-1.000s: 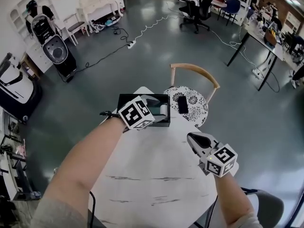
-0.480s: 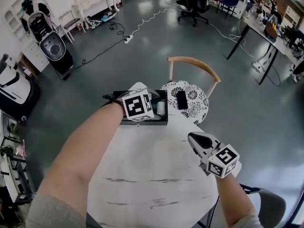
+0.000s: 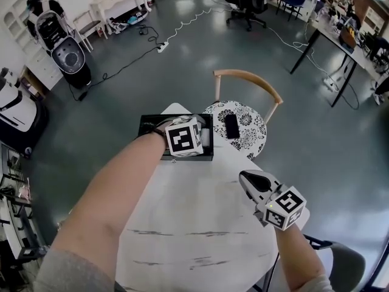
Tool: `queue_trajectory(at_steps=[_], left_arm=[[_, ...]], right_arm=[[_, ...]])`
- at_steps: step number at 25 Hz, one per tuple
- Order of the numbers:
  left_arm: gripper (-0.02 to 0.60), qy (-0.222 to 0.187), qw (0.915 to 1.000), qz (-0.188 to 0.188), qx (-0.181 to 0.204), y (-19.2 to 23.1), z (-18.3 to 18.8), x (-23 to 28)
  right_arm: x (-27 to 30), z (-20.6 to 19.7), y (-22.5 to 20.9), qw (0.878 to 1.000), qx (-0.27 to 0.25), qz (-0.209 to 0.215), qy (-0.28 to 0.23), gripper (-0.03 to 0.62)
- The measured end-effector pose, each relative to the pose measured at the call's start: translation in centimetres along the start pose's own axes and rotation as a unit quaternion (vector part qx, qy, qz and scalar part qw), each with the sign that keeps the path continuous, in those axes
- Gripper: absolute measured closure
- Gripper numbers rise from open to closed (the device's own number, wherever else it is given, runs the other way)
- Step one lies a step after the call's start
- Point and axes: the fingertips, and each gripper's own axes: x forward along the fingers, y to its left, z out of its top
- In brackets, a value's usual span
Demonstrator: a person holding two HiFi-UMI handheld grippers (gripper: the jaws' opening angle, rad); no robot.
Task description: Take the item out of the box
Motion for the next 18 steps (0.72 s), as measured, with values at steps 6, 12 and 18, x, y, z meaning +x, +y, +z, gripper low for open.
queue_trajectory(at_steps=[6, 12, 18], left_arm=[[0.284, -0.044, 0.9974, -0.041, -0.041, -1.4, 0.6, 0.4], [0.287, -0.051, 0.9974, -0.036, -0.035, -1.4, 0.8, 0.2], [0.287, -0.065, 0.9970, -0.004, -0.041, -0.4, 1.3, -0.9]], right_arm=[[0.0, -0.6, -0.1, 1.000, 0.006, -0.001, 0.000, 0.585], [-0.1, -0.8, 0.2, 1.000, 0.011, -0.003, 0.001, 0.585], [-0.4, -0.2, 0.3, 1.000, 0.005, -0.006, 0.003, 0.585]])
